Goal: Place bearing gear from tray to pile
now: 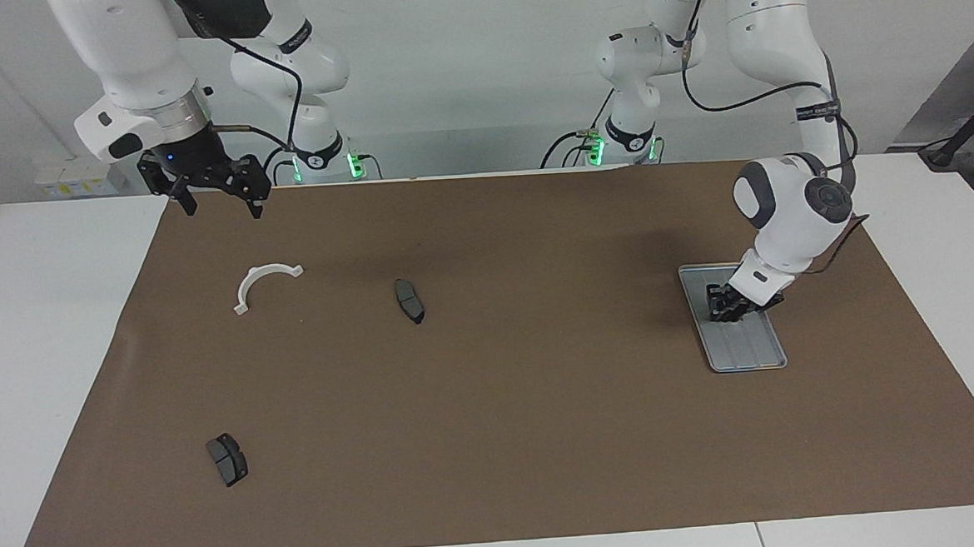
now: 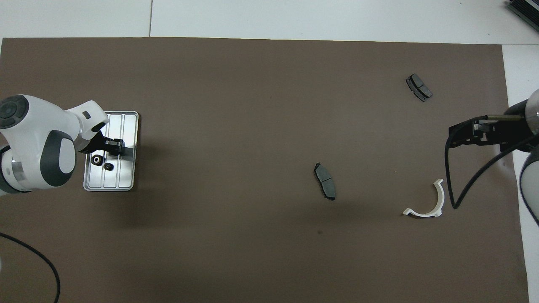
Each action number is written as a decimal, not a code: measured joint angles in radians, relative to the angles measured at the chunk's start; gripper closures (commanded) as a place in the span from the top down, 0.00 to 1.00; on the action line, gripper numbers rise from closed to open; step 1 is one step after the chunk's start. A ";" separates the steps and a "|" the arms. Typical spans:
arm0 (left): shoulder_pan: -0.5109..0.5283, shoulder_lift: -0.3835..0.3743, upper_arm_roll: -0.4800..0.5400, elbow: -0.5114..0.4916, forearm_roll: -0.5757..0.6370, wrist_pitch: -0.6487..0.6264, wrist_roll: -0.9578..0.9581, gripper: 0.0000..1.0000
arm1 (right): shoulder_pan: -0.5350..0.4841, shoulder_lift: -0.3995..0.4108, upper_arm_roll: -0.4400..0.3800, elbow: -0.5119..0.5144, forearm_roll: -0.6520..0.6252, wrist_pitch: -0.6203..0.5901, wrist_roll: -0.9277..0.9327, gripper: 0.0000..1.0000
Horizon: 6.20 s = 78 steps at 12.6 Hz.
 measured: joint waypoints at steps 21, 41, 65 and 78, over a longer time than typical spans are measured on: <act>-0.456 0.022 -0.013 0.116 -0.002 -0.021 -0.828 0.24 | 0.000 0.000 0.002 0.000 0.000 0.000 0.000 1.00; -0.343 -0.010 0.015 0.175 -0.027 -0.175 -0.670 1.00 | 0.207 0.010 0.019 -0.203 0.053 0.303 0.143 1.00; -0.023 -0.131 0.012 -0.139 0.031 -0.015 -0.776 0.74 | 0.643 0.601 0.017 -0.029 -0.132 0.699 0.705 0.68; -0.010 -0.145 0.019 -0.171 0.031 0.007 -0.792 0.52 | 0.581 0.555 0.001 -0.045 -0.132 0.747 0.741 0.00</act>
